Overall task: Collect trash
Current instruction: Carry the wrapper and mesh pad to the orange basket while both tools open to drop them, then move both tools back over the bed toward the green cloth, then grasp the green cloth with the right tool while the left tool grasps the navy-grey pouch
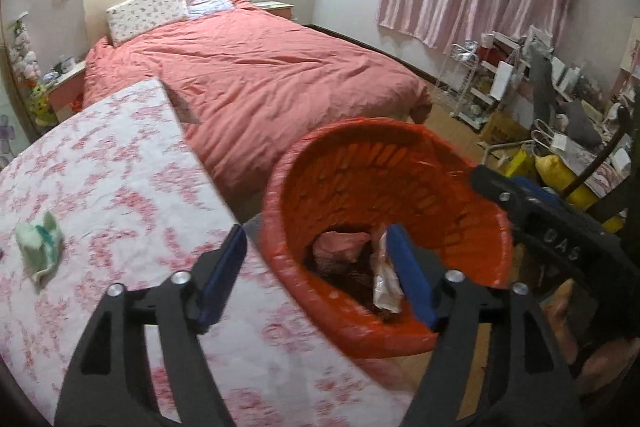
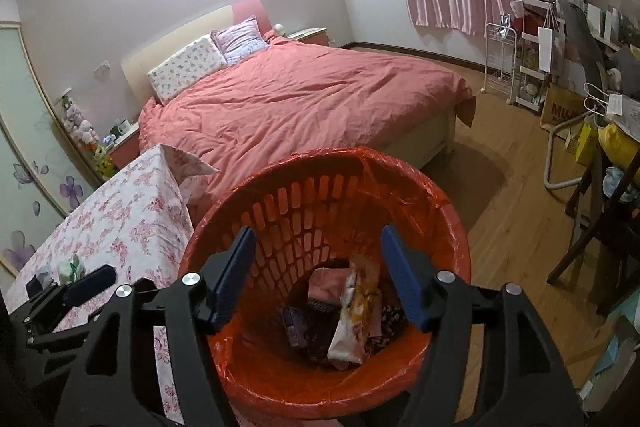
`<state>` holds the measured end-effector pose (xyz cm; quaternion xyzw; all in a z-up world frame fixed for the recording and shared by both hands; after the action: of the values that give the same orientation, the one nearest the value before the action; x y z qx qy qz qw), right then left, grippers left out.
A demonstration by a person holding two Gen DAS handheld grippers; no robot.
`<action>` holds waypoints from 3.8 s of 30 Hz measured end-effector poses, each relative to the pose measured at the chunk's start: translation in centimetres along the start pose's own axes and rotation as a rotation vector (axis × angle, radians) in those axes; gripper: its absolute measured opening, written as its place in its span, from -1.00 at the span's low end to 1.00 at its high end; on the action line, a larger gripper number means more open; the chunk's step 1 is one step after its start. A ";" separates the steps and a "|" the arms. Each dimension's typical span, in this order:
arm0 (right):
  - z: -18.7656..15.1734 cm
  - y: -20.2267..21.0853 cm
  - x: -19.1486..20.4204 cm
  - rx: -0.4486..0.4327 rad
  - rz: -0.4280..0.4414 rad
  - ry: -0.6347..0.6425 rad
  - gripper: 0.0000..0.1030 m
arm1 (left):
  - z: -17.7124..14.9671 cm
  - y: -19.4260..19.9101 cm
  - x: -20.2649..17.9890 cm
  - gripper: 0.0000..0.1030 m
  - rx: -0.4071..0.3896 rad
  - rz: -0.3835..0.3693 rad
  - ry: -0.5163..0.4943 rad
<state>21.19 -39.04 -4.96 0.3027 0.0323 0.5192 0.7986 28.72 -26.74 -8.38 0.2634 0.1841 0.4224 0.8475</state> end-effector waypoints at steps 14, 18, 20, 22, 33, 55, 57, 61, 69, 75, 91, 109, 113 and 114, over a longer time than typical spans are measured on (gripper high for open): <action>-1.6 1.0 8.0 0.020 0.075 0.148 0.55 | -3.3 6.3 14.4 0.92 -0.031 0.301 0.091; -3.2 1.2 11.7 0.049 0.126 0.203 0.61 | -4.9 8.9 20.2 0.92 -0.037 0.408 0.151; -4.0 1.2 13.5 0.064 0.148 0.226 0.61 | -5.6 10.3 22.9 0.92 -0.044 0.468 0.170; -4.8 1.2 15.4 0.081 0.175 0.252 0.62 | -6.6 11.9 25.6 0.92 -0.050 0.526 0.187; -9.4 0.3 27.8 0.149 0.315 0.383 0.62 | -10.5 18.3 36.7 0.92 -0.042 0.727 0.307; -12.5 -5.5 36.5 0.244 0.340 0.433 -0.29 | -9.3 14.6 44.4 0.92 -0.043 0.612 0.468; -12.5 -5.3 36.1 0.245 0.347 0.426 -0.36 | -9.0 14.0 44.6 0.92 -0.042 0.604 0.465; -12.3 -4.9 35.6 0.247 0.355 0.412 -0.40 | -8.3 13.0 44.6 0.92 -0.056 0.566 0.469; -12.0 -4.6 34.1 0.250 0.338 0.395 -0.40 | -6.9 11.8 40.9 0.92 -0.081 0.461 0.407; -11.7 -4.4 32.8 0.245 0.320 0.389 -0.40 | -5.9 11.6 37.6 0.92 -0.072 0.421 0.322; -10.8 -5.0 30.9 0.259 0.310 0.375 -0.40 | -5.1 8.6 44.9 0.92 0.066 0.559 0.265; -10.9 -4.9 30.1 0.266 0.311 0.369 -0.40 | -5.9 7.7 43.3 0.76 0.093 0.488 0.335; -10.9 -5.1 30.0 0.269 0.313 0.367 -0.40 | -6.0 6.9 43.4 0.37 0.103 0.462 0.343; -10.9 -5.1 30.0 0.269 0.314 0.366 -0.40 | -5.9 6.9 43.1 0.28 0.096 0.461 0.326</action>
<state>35.08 -10.11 -8.58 0.3085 0.1974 0.6737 0.6418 46.10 13.49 -12.72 0.2670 0.2728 0.6316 0.6748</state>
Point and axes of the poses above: each gripper's, at about its wrist camera, not at the fingertips, and y roughly against the way its jaws point, x to its left, z to its top, the point moved 6 cm from there along -y, roughly the way its jaws point, and after that the axes turned 10 degrees about -x, right-handed, at the moved point
